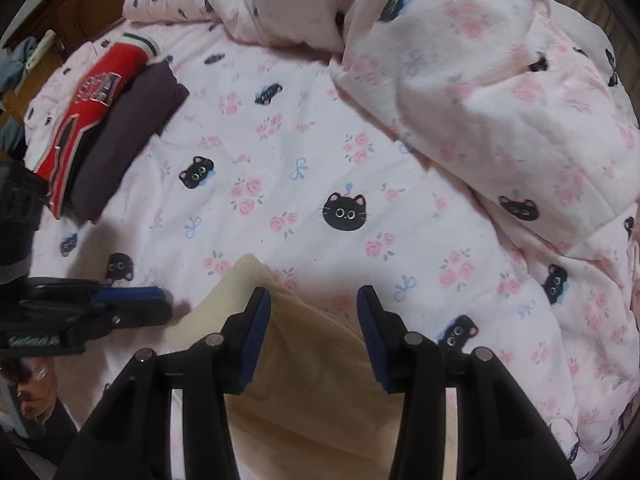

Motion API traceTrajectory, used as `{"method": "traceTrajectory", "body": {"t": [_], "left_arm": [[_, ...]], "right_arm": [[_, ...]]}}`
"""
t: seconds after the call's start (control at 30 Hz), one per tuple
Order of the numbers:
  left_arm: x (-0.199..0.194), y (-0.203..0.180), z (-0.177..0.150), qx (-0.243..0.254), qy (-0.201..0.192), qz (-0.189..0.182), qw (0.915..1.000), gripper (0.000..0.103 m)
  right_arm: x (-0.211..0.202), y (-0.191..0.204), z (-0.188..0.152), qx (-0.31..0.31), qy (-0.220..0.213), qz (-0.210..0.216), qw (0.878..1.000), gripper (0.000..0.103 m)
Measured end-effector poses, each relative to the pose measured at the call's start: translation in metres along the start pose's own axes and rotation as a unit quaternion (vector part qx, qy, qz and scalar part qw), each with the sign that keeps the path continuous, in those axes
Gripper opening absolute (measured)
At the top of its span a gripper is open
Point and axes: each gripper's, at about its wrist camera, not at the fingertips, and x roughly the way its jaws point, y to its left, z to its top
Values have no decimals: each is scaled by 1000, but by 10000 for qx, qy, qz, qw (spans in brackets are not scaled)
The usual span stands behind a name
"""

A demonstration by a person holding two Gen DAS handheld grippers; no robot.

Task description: Fold clothes

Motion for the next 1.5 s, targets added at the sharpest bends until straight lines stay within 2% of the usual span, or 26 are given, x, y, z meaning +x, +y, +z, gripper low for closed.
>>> {"method": "traceTrajectory", "body": {"t": [0.23, 0.37, 0.53, 0.67, 0.77, 0.87, 0.97, 1.1, 1.3, 1.4, 1.43, 1.5], "left_arm": [[-2, 2, 2, -1, 7, -8, 10000, 19], [-1, 0, 3, 80, 75, -46, 9999, 19], [1, -2, 5, 181, 159, -93, 9997, 19], [3, -6, 2, 322, 218, -43, 9992, 19], [5, -8, 0, 386, 252, -22, 9989, 19], [5, -11, -2, 472, 216, 45, 9986, 19], [6, -14, -3, 525, 191, 83, 9984, 19], [8, -16, -5, 605, 157, 165, 9979, 19], [8, -17, -3, 695, 101, 269, 9972, 19], [8, -16, -1, 713, 94, 292, 9970, 19], [8, -16, 0, 723, 94, 299, 9969, 19], [8, -16, 0, 747, 102, 296, 9967, 19]], "right_arm": [[24, 9, 7, 108, 53, 36, 9999, 46], [2, 8, -1, 165, -248, 151, 9994, 46], [-67, -3, -49, 385, -1071, 317, 9930, 47], [-106, -7, -117, 534, -1450, 686, 9856, 47], [-107, -3, -170, 650, -1427, 841, 9840, 47], [-96, 1, -210, 762, -1340, 833, 9845, 47], [-79, 3, -224, 820, -1261, 784, 9855, 46], [-65, -2, -226, 1008, -1307, 681, 9839, 46], [-46, -14, -220, 1215, -1257, 689, 9822, 30], [-40, -21, -220, 1361, -1254, 739, 9799, 14], [-40, -23, -221, 1381, -1253, 780, 9794, 3], [-41, -26, -224, 1377, -1242, 877, 9787, 3]]}}
